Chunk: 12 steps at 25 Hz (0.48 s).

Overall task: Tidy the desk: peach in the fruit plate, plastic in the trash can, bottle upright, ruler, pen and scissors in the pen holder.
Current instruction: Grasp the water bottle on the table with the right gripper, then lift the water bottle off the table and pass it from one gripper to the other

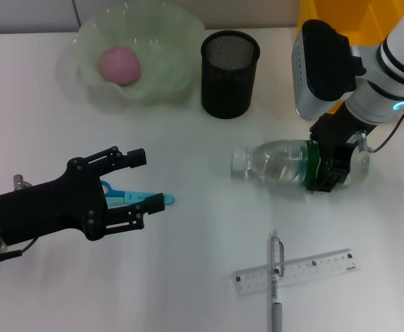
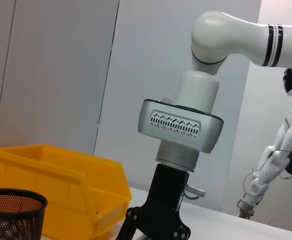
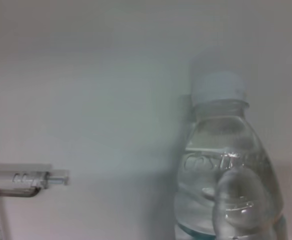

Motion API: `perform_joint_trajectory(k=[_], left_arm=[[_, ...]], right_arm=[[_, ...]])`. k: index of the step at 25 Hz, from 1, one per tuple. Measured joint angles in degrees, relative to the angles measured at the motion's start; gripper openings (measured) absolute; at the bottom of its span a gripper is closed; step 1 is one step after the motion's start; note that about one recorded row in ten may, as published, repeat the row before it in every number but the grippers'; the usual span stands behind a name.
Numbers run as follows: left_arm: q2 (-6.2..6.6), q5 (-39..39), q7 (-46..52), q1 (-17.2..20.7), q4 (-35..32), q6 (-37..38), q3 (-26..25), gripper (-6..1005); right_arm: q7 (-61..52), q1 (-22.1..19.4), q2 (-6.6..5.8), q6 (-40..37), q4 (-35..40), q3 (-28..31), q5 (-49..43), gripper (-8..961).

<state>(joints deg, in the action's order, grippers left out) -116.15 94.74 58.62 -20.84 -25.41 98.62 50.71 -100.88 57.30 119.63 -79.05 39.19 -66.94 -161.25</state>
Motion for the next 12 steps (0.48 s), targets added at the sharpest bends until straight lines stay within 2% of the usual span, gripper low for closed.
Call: perform_joint_trajectory(k=[12], left_arm=[[0.1, 0.0, 0.0, -0.1, 0.1, 0.1, -0.1, 817]], right_arm=[[0.1, 0.0, -0.01, 0.0, 0.1, -0.1, 0.2, 766]])
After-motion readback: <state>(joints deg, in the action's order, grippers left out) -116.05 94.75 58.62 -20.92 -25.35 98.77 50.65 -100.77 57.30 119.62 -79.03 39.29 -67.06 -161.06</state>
